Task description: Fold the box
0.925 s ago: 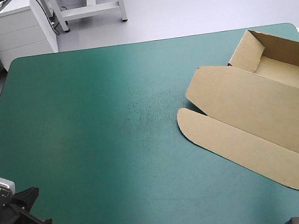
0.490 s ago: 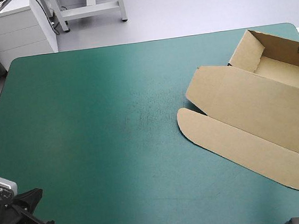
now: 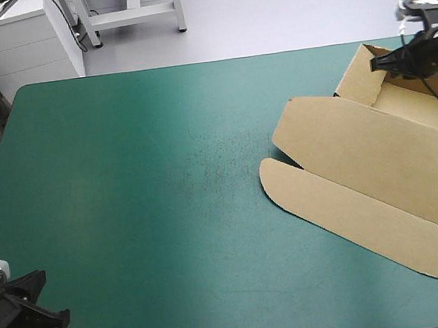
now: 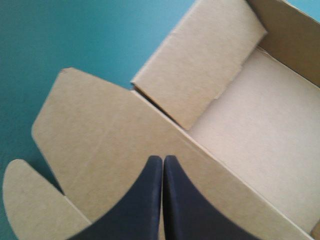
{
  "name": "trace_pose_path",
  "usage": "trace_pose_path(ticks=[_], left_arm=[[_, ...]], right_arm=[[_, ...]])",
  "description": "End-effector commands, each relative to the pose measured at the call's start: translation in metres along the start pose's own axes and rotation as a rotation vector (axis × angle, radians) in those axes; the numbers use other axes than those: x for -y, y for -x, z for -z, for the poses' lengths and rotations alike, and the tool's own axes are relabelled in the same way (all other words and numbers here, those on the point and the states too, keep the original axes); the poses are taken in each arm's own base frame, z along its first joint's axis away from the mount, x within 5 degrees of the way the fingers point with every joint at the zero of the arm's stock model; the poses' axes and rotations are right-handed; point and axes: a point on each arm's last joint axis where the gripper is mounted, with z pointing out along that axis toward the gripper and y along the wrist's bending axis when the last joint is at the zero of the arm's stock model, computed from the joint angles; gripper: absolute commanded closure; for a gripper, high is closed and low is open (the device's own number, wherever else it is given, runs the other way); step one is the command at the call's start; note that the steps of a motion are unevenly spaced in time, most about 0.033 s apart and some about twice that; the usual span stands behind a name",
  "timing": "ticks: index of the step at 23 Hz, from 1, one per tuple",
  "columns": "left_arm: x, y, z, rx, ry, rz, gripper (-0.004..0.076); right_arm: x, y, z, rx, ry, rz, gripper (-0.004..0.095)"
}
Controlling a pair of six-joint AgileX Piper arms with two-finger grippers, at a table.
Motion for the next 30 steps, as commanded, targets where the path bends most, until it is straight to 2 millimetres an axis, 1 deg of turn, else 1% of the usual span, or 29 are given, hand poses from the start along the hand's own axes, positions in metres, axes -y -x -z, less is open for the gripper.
trace_pose_path(ticks=[1,2,3,4,5,6,7,8,10,11,12,13,14,16,19,22,26,30], left_arm=[[-0.002,0.003,0.002,-0.009,0.025,0.005,0.0731],[-0.002,0.005,0.001,0.011,0.02,0.004,0.0731],[-0.001,0.006,0.0,0.021,0.018,0.002,0.0731],[0.0,0.005,-0.005,0.036,0.012,-0.005,0.0731],[0.001,0.004,-0.009,0.034,0.009,-0.007,0.0731],[0.003,0.0,-0.016,0.02,0.006,-0.012,0.0731],[0.004,-0.002,-0.02,0.012,0.006,-0.014,0.0731],[0.005,-0.006,-0.027,-0.001,0.003,-0.021,0.0731],[0.008,-0.012,-0.036,-0.018,-0.004,-0.031,0.0731],[0.012,-0.014,-0.042,-0.014,-0.033,-0.048,0.0731],[0.014,-0.015,-0.044,-0.006,-0.055,-0.062,0.0731],[0.021,-0.016,-0.047,0.013,-0.123,-0.102,0.0731],[0.024,-0.015,-0.047,0.024,-0.154,-0.134,0.0731],[0.034,-0.017,-0.047,0.036,-0.261,-0.218,0.0731],[0.037,-0.019,-0.046,0.02,-0.296,-0.228,0.0731],[0.036,-0.02,-0.046,0.004,-0.294,-0.248,0.0731],[0.036,-0.022,-0.048,0.0,-0.293,-0.276,0.0731],[0.038,-0.032,-0.062,-0.022,-0.295,-0.275,0.0731]], right_arm=[[-0.055,-0.002,0.051,0.096,-0.001,0.12,0.0917],[-0.079,-0.012,0.061,0.1,0.049,0.166,0.0917],[-0.089,-0.017,0.065,0.1,0.075,0.188,0.0917],[-0.103,-0.033,0.072,0.104,0.109,0.222,0.0917],[-0.106,-0.041,0.072,0.101,0.118,0.228,0.0917],[-0.111,-0.06,0.078,0.109,0.131,0.235,0.0917],[-0.11,-0.069,0.083,0.122,0.132,0.229,0.0917],[-0.108,-0.091,0.088,0.13,0.132,0.22,0.0917],[-0.105,-0.127,0.093,0.139,0.129,0.213,0.0918],[-0.102,-0.151,0.094,0.142,0.126,0.211,0.0918],[-0.101,-0.164,0.096,0.153,0.125,0.21,0.0918],[-0.099,-0.186,0.102,0.181,0.123,0.21,0.0919],[-0.098,-0.197,0.104,0.186,0.125,0.209,0.0919],[-0.096,-0.233,0.108,0.203,0.133,0.205,0.0919],[-0.094,-0.257,0.108,0.225,0.137,0.204,0.0927],[-0.092,-0.279,0.106,0.245,0.136,0.204,0.0927],[-0.089,-0.3,0.102,0.271,0.135,0.205,0.0927],[-0.088,-0.313,0.096,0.278,0.133,0.207,0.0927]])
